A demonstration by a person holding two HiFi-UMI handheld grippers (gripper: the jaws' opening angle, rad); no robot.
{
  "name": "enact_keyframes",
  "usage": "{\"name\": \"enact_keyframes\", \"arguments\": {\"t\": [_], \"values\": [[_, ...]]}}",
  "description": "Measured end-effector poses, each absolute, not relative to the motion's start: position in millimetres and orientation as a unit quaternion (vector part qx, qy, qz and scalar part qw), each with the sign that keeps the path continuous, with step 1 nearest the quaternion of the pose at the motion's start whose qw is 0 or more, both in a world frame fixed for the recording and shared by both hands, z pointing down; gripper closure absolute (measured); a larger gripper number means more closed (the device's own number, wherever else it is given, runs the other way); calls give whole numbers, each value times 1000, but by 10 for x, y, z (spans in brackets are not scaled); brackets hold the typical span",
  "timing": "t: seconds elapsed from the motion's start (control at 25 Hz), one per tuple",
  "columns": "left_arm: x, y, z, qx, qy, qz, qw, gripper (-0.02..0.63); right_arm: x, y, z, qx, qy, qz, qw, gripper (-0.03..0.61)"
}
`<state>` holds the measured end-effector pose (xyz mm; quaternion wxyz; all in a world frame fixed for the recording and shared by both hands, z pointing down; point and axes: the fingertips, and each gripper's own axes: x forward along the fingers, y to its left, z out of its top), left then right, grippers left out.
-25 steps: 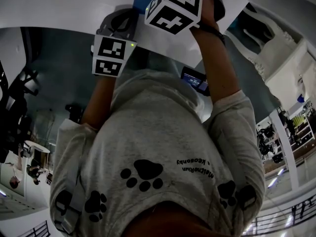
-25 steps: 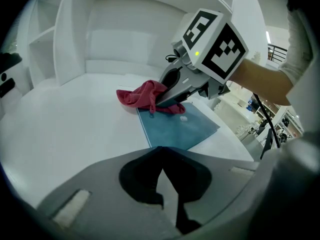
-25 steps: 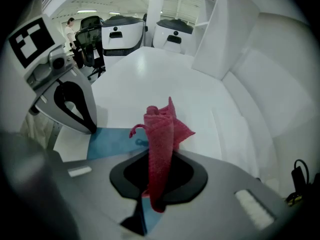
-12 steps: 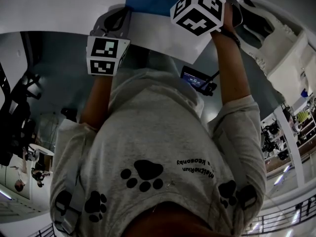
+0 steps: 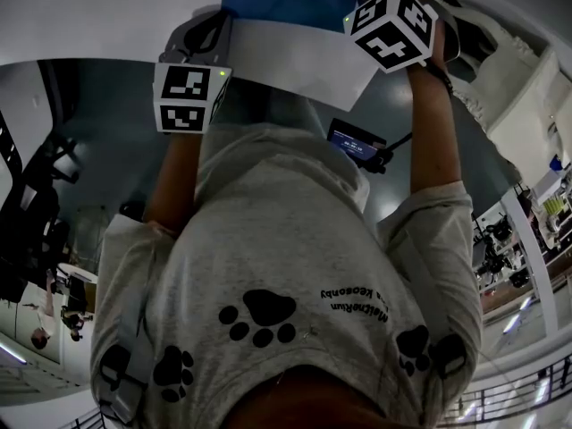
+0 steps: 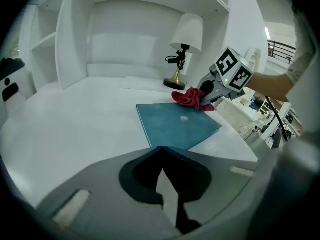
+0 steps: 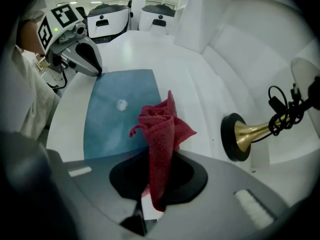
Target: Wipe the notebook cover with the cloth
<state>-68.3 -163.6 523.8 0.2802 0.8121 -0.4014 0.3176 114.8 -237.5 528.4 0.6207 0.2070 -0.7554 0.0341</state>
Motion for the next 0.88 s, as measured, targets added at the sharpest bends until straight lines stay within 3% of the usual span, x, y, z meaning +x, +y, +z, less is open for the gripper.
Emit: {"name": "enact_keyframes", "arguments": {"t": [0.48,0.88], "values": [[-648,-1643,5248,814,-400,316,277,617,1510,-2222,5058,267,-745,63,608,534],[-686,-1647,5299,815,-400,313,280,617,588,-2070,4532,221,-798,-10,560,534]]}}
